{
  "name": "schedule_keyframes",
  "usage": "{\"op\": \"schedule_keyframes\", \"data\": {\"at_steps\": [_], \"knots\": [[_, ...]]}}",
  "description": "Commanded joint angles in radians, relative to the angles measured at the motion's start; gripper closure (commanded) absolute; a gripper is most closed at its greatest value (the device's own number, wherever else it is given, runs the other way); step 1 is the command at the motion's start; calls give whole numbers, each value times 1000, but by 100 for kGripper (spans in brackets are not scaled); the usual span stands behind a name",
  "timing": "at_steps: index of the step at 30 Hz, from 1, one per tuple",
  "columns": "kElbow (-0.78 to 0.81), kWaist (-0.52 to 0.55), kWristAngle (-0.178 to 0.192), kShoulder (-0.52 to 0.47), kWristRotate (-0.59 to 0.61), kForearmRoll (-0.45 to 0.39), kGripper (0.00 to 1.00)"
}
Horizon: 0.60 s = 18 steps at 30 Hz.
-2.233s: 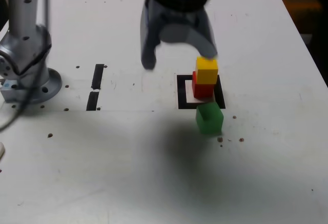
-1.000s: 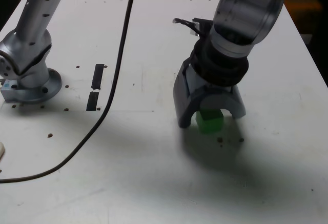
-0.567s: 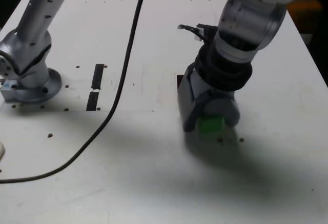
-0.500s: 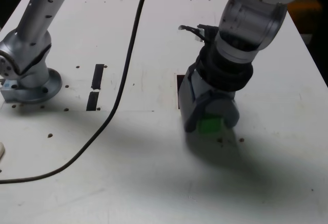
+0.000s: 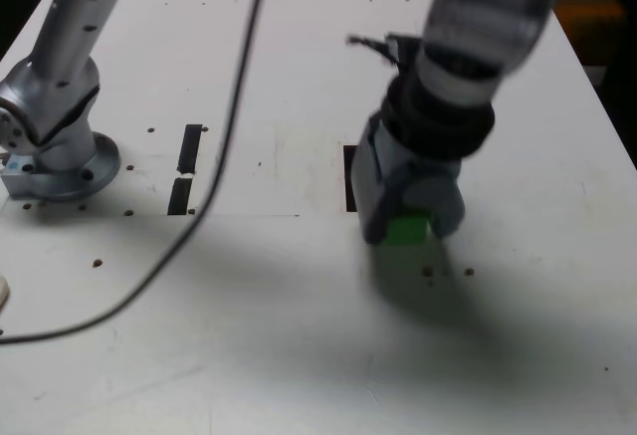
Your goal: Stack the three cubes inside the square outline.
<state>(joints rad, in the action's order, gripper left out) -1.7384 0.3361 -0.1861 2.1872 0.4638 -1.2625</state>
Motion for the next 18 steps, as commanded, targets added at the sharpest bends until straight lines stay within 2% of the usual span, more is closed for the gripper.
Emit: {"op": "schedule_keyframes", "data": {"at_steps": [1,7,9,13,15,18], "knots": [[-7,-7,-3,-33,0,-28,65],[-74,-15,-7,-134,0,-187,68],[-96,-19,12,-171,0,-231,68],[-130,-50,73,-238,-5,-284,68],[-145,-73,86,-252,-13,-302,68],[-160,-103,83,-248,-31,-315,68]]}}
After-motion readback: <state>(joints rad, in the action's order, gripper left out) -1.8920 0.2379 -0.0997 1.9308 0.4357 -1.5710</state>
